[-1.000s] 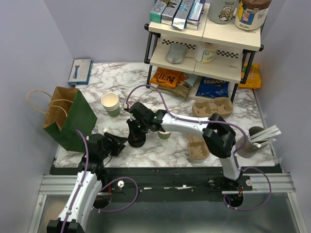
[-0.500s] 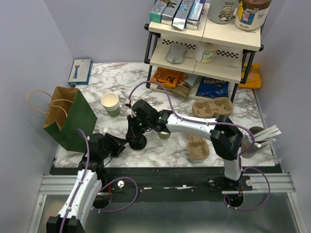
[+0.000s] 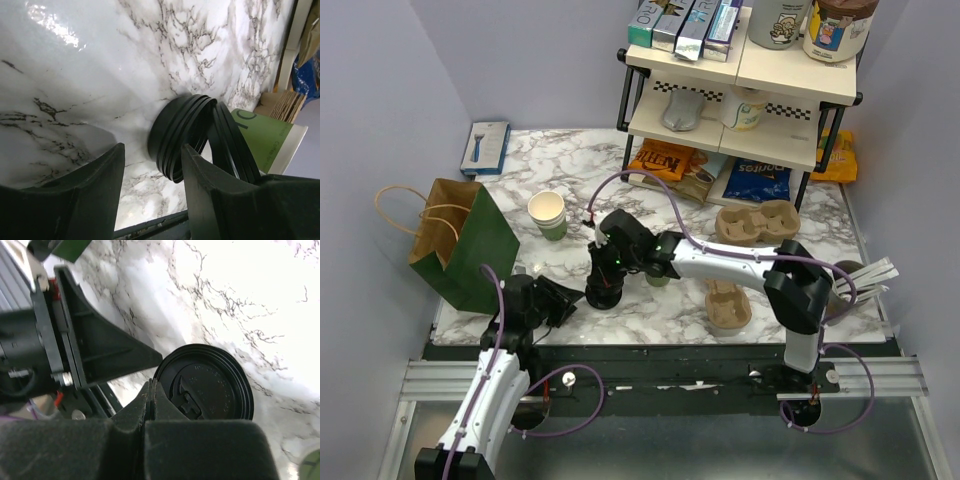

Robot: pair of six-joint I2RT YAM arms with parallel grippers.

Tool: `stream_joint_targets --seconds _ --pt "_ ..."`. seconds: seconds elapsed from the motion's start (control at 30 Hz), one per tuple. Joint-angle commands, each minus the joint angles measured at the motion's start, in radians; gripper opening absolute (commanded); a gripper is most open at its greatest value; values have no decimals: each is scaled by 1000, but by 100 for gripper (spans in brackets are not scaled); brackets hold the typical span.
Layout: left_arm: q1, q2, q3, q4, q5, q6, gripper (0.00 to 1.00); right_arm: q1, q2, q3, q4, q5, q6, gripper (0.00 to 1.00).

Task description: Pack the takeout coffee

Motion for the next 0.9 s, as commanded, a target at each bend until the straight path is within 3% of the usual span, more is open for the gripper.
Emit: stream_joint_targets --seconds 0.0,0.33,0.5,0.73,0.87 --pt "0 -15 48 -130 31 2 59 -1 -82 -76 114 -56 -166 1" --pt "0 -106 149 -196 4 -127 66 2 -149 -214 302 -278 -404 1" --pt "0 -127 202 -309 -52 -158 67 5 -137 -237 320 -266 -442 1" --pt "0 -65 211 -292 -56 -112 67 6 -113 -237 349 -267 -393 1" --pt "0 -61 190 -237 -29 -98 67 5 -116 -236 334 -205 -373 10"
